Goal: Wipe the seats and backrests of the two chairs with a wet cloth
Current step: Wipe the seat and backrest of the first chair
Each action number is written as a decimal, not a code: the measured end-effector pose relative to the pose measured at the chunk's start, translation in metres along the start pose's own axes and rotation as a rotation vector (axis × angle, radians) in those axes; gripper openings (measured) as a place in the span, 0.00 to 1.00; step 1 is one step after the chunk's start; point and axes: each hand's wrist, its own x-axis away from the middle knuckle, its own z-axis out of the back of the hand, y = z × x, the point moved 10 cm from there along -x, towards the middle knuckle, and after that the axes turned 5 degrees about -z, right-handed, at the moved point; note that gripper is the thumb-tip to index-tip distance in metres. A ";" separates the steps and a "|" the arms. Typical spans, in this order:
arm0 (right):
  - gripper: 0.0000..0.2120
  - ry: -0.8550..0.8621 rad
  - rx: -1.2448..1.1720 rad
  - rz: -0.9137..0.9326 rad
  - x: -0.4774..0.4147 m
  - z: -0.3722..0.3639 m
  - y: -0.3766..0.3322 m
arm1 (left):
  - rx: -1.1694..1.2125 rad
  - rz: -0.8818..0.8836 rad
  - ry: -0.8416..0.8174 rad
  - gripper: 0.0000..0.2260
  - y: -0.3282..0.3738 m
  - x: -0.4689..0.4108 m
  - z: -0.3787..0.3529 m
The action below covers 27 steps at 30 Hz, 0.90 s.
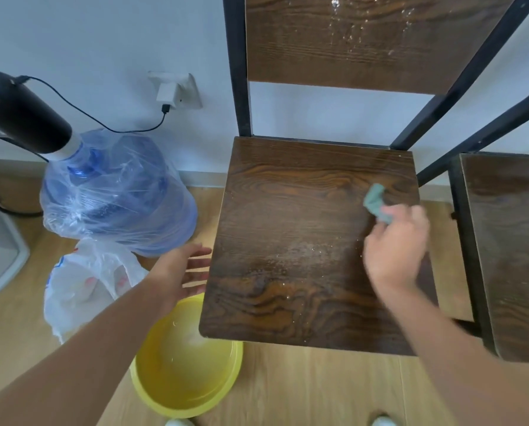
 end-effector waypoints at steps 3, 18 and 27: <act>0.10 -0.176 -0.098 0.180 0.100 -0.024 -0.071 | 0.017 -0.006 0.004 0.13 0.000 -0.002 0.000; 0.12 -0.259 0.134 0.495 0.154 -0.013 -0.038 | -0.186 -0.182 0.008 0.10 -0.010 0.024 -0.016; 0.18 -0.103 0.103 -0.127 0.067 0.050 0.119 | -0.023 -0.151 0.058 0.13 -0.026 0.031 0.003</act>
